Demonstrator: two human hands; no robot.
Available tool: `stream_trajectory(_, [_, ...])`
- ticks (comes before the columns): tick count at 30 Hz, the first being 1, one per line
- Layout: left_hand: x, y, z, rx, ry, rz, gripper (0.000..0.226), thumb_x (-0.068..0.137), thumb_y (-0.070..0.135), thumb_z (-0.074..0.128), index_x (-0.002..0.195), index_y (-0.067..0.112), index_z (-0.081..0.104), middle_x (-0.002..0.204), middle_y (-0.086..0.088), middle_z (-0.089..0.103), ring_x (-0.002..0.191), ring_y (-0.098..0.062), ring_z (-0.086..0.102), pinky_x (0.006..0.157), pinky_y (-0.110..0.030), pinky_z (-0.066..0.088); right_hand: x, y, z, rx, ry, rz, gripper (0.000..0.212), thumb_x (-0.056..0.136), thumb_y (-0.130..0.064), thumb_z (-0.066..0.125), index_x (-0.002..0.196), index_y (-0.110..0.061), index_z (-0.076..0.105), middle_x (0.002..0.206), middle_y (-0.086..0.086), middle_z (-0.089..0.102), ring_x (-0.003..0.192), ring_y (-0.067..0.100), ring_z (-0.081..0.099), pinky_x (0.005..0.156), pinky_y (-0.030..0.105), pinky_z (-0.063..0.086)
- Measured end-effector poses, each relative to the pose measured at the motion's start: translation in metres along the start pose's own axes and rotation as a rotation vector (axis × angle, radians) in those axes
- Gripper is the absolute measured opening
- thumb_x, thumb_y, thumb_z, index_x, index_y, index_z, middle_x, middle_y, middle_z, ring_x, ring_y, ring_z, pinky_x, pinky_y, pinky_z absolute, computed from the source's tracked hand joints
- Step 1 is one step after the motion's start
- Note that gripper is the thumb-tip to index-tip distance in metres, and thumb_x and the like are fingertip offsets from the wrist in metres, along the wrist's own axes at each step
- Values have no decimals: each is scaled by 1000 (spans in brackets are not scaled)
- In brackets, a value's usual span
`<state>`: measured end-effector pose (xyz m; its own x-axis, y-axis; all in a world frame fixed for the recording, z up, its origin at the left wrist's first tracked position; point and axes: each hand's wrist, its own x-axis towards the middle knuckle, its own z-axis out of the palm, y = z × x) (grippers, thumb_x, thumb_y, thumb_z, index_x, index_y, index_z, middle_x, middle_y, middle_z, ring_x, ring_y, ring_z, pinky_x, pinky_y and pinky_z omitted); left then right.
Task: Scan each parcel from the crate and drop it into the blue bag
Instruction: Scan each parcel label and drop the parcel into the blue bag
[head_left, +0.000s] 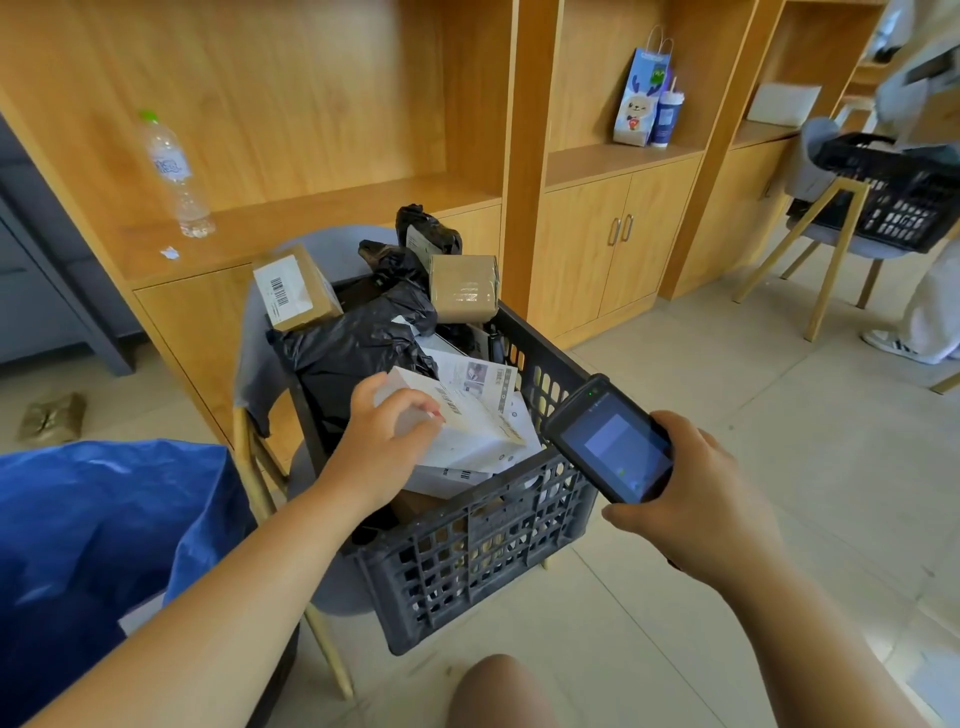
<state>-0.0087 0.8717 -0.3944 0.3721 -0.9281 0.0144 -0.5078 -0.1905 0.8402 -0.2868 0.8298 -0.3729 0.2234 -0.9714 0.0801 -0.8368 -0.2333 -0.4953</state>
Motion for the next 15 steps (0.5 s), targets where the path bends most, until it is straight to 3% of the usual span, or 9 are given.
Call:
stream_trajectory(1, [2, 2, 1, -5, 48, -52, 2, 91, 36, 59, 91, 36, 61, 144, 10, 20, 138, -8, 20, 96, -31, 31, 0, -1, 0, -3, -2, -4, 82, 53, -44, 74, 124, -35, 34, 93, -12, 44, 70, 20, 56, 63, 45, 55])
stream_trajectory(4, [9, 2, 2, -3, 134, -183, 33, 86, 38, 67, 117, 31, 56, 134, -3, 38, 121, -25, 43, 91, -38, 46, -1, -4, 0, -8, -19, -13, 82, 53, -45, 73, 124, -35, 34, 94, -10, 45, 72, 19, 55, 63, 45, 55])
stream_trajectory(7, [10, 1, -3, -353, 138, -446, 58, 78, 21, 79, 127, 13, 49, 121, -7, 55, 107, -29, 56, 79, -48, 57, -2, -6, 0, -32, -14, -30, 84, 52, -45, 73, 125, -34, 34, 95, -10, 46, 76, 17, 52, 66, 44, 54])
stream_trajectory(9, [8, 0, -7, -568, 118, -583, 54, 77, 13, 79, 123, 1, 54, 116, -16, 62, 103, -34, 61, 72, -46, 58, -3, -9, 0, -53, -11, -44, 85, 52, -45, 73, 127, -33, 34, 96, -9, 47, 79, 17, 51, 69, 42, 52])
stream_trajectory(11, [5, -2, -10, -655, 127, -610, 47, 77, 9, 78, 118, -2, 58, 113, -20, 64, 101, -35, 62, 73, -45, 57, -4, -13, -1, -63, -5, -53, 86, 53, -46, 72, 129, -33, 33, 97, -9, 47, 81, 18, 51, 72, 41, 51])
stream_trajectory(15, [-8, -2, -15, -558, 170, -441, 22, 76, 3, 78, 95, 9, 67, 108, -12, 70, 101, -29, 64, 81, -43, 56, -8, -21, -3, -75, -10, -85, 87, 53, -48, 73, 129, -33, 32, 97, -9, 46, 81, 17, 50, 73, 42, 50])
